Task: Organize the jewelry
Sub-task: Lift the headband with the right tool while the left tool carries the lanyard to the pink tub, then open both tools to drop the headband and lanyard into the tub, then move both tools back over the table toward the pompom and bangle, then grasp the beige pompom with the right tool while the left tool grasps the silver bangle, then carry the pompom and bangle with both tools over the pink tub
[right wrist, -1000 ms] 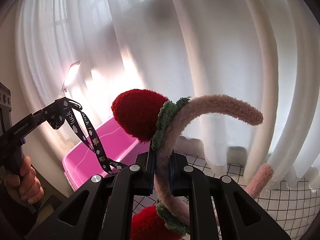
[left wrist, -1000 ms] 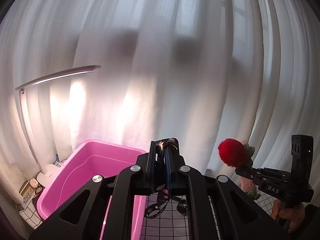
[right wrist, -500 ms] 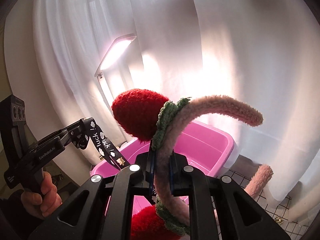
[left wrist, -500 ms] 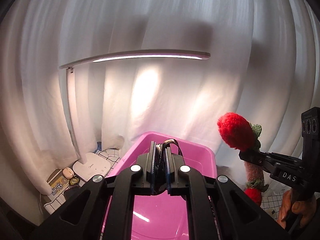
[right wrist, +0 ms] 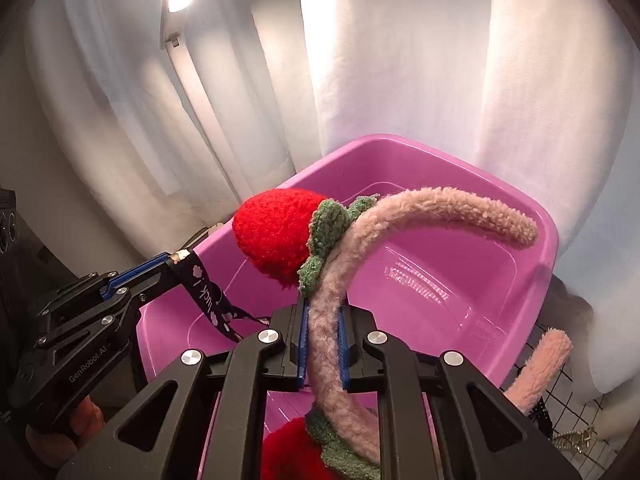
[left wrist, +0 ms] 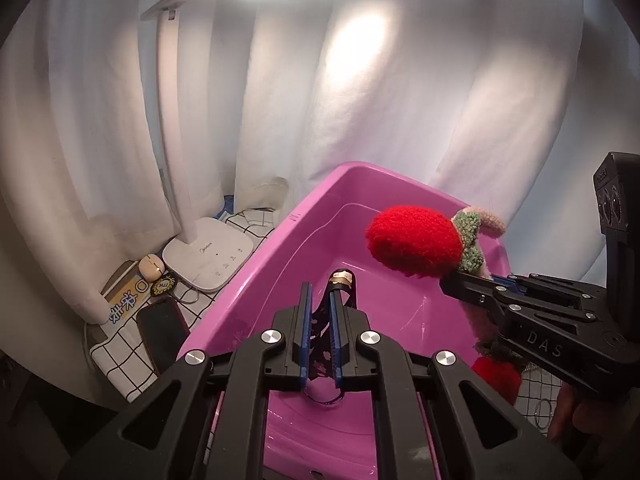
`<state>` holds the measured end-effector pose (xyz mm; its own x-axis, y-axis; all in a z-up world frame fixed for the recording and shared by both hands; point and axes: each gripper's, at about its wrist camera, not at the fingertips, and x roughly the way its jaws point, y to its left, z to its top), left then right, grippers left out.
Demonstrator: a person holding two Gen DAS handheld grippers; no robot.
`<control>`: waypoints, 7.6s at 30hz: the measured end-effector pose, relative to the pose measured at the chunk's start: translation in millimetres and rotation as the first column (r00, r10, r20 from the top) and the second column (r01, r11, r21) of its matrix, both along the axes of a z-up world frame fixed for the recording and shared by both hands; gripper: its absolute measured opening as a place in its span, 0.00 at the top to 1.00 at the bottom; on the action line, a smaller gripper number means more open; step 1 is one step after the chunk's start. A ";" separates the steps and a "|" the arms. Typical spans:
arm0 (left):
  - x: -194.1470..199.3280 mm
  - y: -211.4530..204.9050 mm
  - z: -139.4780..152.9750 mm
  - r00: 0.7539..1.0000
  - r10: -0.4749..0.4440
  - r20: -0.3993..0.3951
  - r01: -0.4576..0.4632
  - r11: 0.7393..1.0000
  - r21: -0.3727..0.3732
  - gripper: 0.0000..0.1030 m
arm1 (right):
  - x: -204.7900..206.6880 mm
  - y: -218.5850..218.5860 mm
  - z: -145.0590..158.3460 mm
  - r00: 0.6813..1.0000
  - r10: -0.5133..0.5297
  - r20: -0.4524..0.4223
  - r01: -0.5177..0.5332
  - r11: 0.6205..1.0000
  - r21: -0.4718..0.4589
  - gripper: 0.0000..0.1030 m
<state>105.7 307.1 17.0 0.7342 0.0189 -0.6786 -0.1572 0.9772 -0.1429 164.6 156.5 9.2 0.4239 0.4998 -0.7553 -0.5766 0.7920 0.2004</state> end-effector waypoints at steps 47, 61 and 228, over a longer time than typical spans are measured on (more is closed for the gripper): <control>-33.8 -39.8 5.9 0.982 0.153 -0.111 -0.140 0.984 0.114 0.07 | -37.7 -69.7 9.3 0.978 -0.199 0.066 0.202 0.978 -0.042 0.35; -55.0 -80.4 17.3 0.991 0.104 -0.086 -0.094 0.989 0.114 0.07 | -77.7 -128.4 15.7 0.961 -0.266 0.073 0.267 0.964 -0.007 0.35; -79.4 -295.1 -31.8 0.957 -0.283 0.064 0.282 0.959 0.018 0.60 | -126.8 -378.0 -40.3 0.866 -0.482 0.134 0.488 0.872 -0.015 0.48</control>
